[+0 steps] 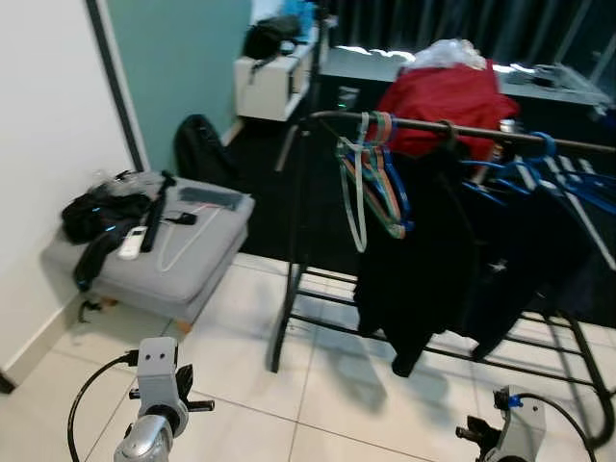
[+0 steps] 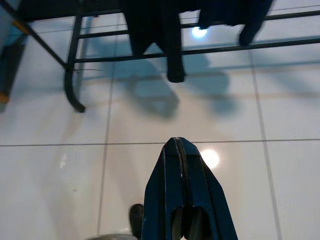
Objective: Hang hanger
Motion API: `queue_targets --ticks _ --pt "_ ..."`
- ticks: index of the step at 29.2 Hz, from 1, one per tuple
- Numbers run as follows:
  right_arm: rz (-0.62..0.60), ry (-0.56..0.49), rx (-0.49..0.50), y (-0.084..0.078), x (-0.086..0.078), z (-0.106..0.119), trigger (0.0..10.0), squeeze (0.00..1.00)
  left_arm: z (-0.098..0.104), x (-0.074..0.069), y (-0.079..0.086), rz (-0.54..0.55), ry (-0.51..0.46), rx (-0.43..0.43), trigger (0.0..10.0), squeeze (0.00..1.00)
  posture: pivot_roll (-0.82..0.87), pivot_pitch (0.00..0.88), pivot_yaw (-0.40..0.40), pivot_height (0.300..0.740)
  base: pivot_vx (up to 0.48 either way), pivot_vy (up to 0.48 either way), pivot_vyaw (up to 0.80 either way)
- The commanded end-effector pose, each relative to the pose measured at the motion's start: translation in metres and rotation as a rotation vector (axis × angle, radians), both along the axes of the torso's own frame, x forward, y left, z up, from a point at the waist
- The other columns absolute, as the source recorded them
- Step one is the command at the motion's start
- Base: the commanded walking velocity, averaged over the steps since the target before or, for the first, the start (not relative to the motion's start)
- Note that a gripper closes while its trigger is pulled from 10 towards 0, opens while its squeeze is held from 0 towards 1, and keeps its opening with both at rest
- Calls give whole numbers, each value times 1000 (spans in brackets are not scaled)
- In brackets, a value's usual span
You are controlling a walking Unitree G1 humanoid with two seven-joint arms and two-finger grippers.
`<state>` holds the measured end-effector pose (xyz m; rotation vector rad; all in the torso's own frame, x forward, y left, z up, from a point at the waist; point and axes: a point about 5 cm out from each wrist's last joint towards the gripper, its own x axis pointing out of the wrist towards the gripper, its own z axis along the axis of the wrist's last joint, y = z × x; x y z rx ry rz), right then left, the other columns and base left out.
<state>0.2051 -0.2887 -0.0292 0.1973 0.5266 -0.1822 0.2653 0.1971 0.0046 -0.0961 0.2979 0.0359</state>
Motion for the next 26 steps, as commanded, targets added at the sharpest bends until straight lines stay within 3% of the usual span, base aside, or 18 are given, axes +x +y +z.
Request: queue_targets --ticks 1,25,26 --pt "-10 -2 6 0 -1 -1 10000 0 -7 -6 0 4 28 -6 10000 0 -36 75 -34 740 0 0 0" --pt "-9 -7 4 -1 -1 0 10000 0 -7 -6 0 1 18 -7 10000 0 -36 69 -34 740 0 0 0" --pt "9 -6 17 1 0 -1 10000 1000 -7 -7 3 31 15 -20 10000 1000 -36 76 -32 740 0 0 0"
